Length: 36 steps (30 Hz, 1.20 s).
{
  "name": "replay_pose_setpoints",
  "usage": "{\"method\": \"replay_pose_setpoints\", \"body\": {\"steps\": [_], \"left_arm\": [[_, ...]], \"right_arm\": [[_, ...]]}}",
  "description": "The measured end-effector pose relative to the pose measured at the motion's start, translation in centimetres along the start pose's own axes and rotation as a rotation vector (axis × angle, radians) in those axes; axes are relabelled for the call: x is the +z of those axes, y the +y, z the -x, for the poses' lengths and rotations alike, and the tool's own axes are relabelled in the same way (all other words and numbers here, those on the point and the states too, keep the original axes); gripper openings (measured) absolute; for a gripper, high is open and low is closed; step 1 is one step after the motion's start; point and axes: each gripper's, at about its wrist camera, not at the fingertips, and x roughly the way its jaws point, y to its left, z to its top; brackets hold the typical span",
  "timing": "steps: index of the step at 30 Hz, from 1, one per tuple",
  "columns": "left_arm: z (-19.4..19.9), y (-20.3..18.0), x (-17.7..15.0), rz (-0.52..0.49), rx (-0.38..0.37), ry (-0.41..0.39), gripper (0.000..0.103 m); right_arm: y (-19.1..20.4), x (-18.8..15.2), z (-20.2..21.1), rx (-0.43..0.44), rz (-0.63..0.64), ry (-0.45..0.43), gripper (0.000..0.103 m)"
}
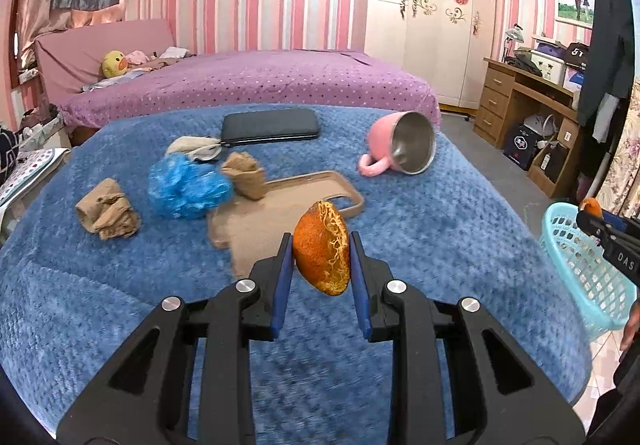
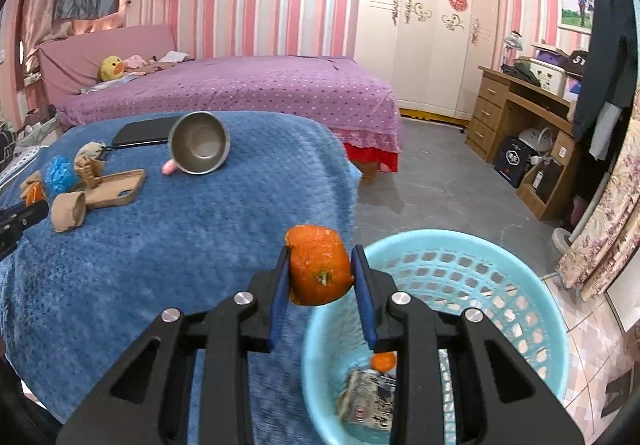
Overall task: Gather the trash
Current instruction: 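Carry peel and tangerine over the blue basket and open both tools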
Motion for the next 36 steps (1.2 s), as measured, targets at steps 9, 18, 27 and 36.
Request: {"method": "replay_pose_setpoints", "body": {"steps": [9,18,27,36], "left_arm": [[-0.3,-5.1,0.0,-0.037,-0.023,-0.008,0.026],[-1.8,-10.6,0.3,-0.047,-0.09,0.024,0.026],[-2.3,-18.3,0.6,-0.127,-0.166,0.01,0.026],[-2.9,-25.5,-0.1,-0.201,-0.24,0.0,0.026]], "right_arm": [[-3.8,-0.6,0.2,-0.042,-0.031,-0.005,0.03],[-7.7,-1.3,0.2,-0.096,-0.073,-0.002,0.03],[-11.5,-1.9,0.1,-0.183,-0.066,0.014,0.03],[-15.0,-2.8,-0.1,-0.187,-0.139,0.033,0.03]]}}
